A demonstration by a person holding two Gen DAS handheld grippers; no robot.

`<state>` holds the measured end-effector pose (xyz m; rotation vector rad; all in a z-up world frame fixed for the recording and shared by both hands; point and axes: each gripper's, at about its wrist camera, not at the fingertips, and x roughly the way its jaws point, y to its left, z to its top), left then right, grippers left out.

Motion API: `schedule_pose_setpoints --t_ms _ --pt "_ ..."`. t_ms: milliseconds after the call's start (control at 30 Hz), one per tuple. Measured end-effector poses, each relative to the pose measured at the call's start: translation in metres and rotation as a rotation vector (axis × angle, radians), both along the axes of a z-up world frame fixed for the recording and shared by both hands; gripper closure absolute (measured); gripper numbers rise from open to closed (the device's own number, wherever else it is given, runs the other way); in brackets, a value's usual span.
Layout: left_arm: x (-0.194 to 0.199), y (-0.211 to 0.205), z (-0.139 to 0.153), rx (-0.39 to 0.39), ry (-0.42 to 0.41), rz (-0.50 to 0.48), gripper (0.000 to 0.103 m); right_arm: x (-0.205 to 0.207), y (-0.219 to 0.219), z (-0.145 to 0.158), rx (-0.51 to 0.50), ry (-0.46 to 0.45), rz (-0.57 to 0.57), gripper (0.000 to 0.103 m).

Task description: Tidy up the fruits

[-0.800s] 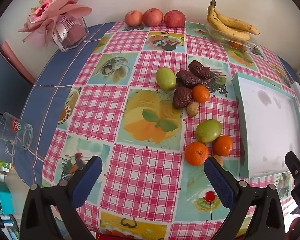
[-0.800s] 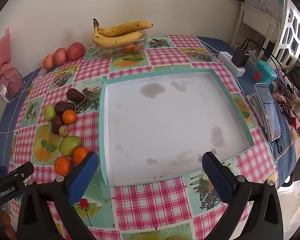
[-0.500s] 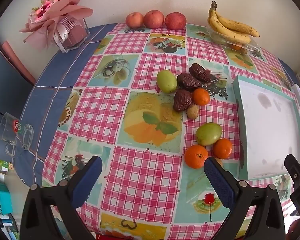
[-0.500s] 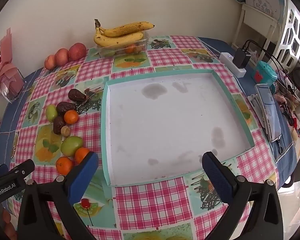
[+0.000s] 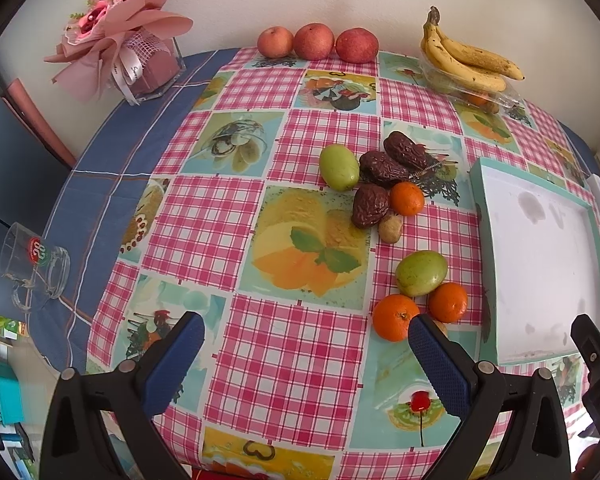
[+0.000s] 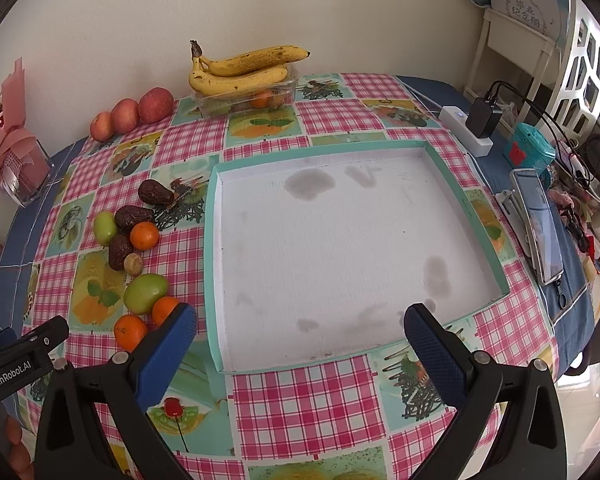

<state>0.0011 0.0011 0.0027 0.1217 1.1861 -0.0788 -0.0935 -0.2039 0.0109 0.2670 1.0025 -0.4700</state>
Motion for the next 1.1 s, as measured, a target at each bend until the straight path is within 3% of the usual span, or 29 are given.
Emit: schedule_pose_setpoints --t_ms 1100 --pt "0.0015 -0.0006 0.0042 -0.009 -0.008 0.001 0.000 0.0002 0.0014 0.0001 -0.001 -0.001 -0.002 0.000"
